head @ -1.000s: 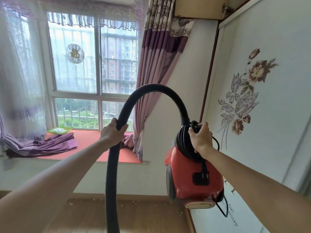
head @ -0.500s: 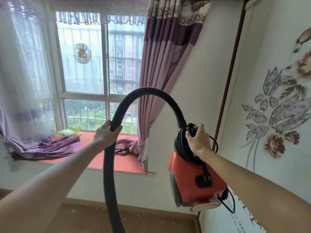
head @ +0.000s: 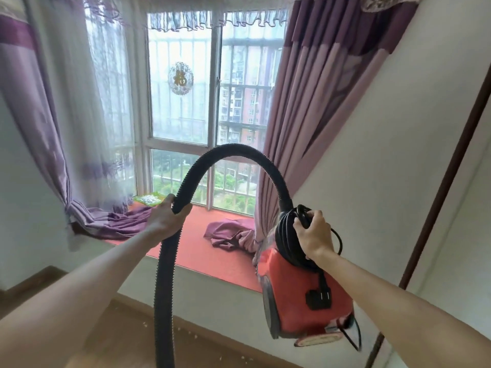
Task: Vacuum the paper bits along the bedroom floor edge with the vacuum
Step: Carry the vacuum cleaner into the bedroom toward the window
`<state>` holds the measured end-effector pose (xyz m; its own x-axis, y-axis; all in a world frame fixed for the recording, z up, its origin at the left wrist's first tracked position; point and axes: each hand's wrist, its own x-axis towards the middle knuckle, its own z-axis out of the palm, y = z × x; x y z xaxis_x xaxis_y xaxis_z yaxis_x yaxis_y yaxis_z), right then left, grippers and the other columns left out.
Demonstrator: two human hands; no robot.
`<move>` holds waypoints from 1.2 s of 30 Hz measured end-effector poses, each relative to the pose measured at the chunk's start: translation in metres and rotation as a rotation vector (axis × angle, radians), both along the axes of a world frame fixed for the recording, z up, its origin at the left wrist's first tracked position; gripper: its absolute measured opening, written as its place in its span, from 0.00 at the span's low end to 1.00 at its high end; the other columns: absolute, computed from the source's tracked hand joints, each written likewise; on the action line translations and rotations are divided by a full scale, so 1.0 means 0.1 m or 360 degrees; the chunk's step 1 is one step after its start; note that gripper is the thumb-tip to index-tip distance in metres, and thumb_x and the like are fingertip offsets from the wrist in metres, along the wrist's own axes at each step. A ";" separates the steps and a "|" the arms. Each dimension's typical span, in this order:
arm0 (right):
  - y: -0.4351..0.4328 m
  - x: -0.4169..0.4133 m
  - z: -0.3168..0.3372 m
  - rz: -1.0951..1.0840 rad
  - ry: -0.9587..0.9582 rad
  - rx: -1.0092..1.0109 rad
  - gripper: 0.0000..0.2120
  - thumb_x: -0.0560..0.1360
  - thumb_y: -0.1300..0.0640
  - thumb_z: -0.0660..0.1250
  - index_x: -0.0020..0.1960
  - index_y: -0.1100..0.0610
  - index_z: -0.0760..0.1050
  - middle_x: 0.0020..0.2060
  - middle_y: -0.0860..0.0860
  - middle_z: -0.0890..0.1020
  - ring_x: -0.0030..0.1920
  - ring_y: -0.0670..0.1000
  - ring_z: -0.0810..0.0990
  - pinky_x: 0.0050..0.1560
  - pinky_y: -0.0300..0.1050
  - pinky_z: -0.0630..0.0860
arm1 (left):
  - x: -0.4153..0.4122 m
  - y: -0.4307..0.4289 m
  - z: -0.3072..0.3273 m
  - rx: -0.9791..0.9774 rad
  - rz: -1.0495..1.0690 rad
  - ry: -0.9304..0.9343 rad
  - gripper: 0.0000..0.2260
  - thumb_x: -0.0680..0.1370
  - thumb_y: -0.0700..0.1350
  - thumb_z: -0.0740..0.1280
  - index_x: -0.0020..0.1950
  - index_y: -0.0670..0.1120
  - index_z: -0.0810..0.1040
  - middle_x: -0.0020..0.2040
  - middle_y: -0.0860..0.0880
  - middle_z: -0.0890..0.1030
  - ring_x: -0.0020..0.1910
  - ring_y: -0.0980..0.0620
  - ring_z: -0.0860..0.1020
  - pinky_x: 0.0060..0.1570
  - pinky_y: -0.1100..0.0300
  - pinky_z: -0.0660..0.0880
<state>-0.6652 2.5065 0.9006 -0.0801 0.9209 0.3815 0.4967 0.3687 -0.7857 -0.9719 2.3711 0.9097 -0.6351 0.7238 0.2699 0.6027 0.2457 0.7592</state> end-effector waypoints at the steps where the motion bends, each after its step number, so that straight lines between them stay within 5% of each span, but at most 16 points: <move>1: 0.09 -0.14 -0.02 0.0027 -0.0009 0.0001 0.14 0.77 0.51 0.67 0.56 0.58 0.70 0.41 0.49 0.77 0.45 0.58 0.81 0.47 0.58 0.81 | -0.12 0.07 -0.02 0.0010 0.0020 -0.0017 0.14 0.80 0.57 0.65 0.59 0.49 0.72 0.43 0.43 0.81 0.39 0.44 0.81 0.41 0.52 0.79; 6: 0.53 -0.96 -0.05 0.0161 -0.0081 -0.0015 0.11 0.77 0.51 0.68 0.52 0.55 0.70 0.38 0.45 0.75 0.42 0.58 0.81 0.40 0.61 0.81 | -0.72 0.35 -0.06 -0.0004 0.0170 -0.0040 0.19 0.81 0.56 0.64 0.65 0.46 0.71 0.52 0.41 0.80 0.45 0.43 0.78 0.44 0.55 0.73; 9: 0.81 -1.59 -0.03 0.0279 -0.0135 0.0010 0.11 0.78 0.52 0.68 0.52 0.58 0.70 0.36 0.45 0.75 0.44 0.58 0.81 0.42 0.54 0.78 | -1.24 0.50 -0.10 -0.0005 0.0323 -0.0078 0.20 0.80 0.56 0.65 0.66 0.45 0.71 0.60 0.41 0.79 0.55 0.40 0.77 0.55 0.51 0.74; 14: 0.96 -2.16 0.04 0.0371 -0.0162 0.0029 0.12 0.79 0.53 0.66 0.55 0.59 0.69 0.37 0.50 0.75 0.36 0.56 0.77 0.21 0.41 0.65 | -1.65 0.46 -0.14 -0.0054 0.0433 -0.0087 0.20 0.80 0.58 0.64 0.65 0.46 0.71 0.56 0.43 0.79 0.53 0.42 0.77 0.54 0.51 0.74; 17: 0.99 -2.67 0.05 0.0516 -0.0175 0.0034 0.13 0.80 0.54 0.65 0.58 0.61 0.68 0.38 0.50 0.74 0.32 0.48 0.73 0.24 0.40 0.64 | -1.98 0.31 -0.19 -0.0083 0.0612 -0.0069 0.19 0.79 0.58 0.65 0.64 0.48 0.72 0.56 0.42 0.81 0.50 0.43 0.77 0.50 0.54 0.72; 20: 1.00 -3.14 0.01 0.0655 -0.0182 0.0030 0.14 0.80 0.55 0.66 0.60 0.61 0.68 0.39 0.52 0.75 0.37 0.54 0.75 0.28 0.44 0.69 | -2.31 0.11 -0.23 -0.0076 0.0765 -0.0056 0.20 0.79 0.60 0.65 0.64 0.48 0.73 0.56 0.42 0.81 0.55 0.40 0.79 0.54 0.53 0.74; 23: 0.95 -3.65 -0.10 0.0833 -0.0186 0.0021 0.12 0.79 0.55 0.67 0.57 0.59 0.68 0.40 0.54 0.79 0.43 0.59 0.79 0.43 0.52 0.77 | -2.59 -0.15 -0.32 -0.0082 0.0905 -0.0063 0.17 0.79 0.59 0.65 0.60 0.49 0.73 0.53 0.44 0.81 0.54 0.40 0.80 0.53 0.52 0.76; 32: 0.63 -5.32 -0.58 0.1386 -0.0240 -0.0030 0.11 0.78 0.56 0.66 0.53 0.56 0.65 0.35 0.48 0.77 0.33 0.48 0.78 0.32 0.47 0.74 | -3.39 -1.03 -0.69 -0.0131 0.1419 -0.0120 0.10 0.79 0.57 0.66 0.49 0.52 0.71 0.43 0.47 0.83 0.40 0.45 0.82 0.37 0.57 0.75; 36: 0.41 -6.01 -0.74 0.1579 -0.0273 -0.0091 0.12 0.77 0.54 0.66 0.56 0.55 0.67 0.39 0.53 0.81 0.39 0.58 0.81 0.41 0.52 0.78 | -3.55 -1.31 -0.81 -0.0161 0.1637 -0.0177 0.13 0.79 0.58 0.65 0.55 0.50 0.72 0.47 0.48 0.82 0.45 0.43 0.82 0.45 0.52 0.79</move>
<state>-1.2662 2.5472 0.8266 -0.8700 0.4249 0.2500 0.0941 0.6409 -0.7618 -1.3267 2.2401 0.8289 -0.9762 -0.1658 0.1402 -0.0064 0.6673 0.7448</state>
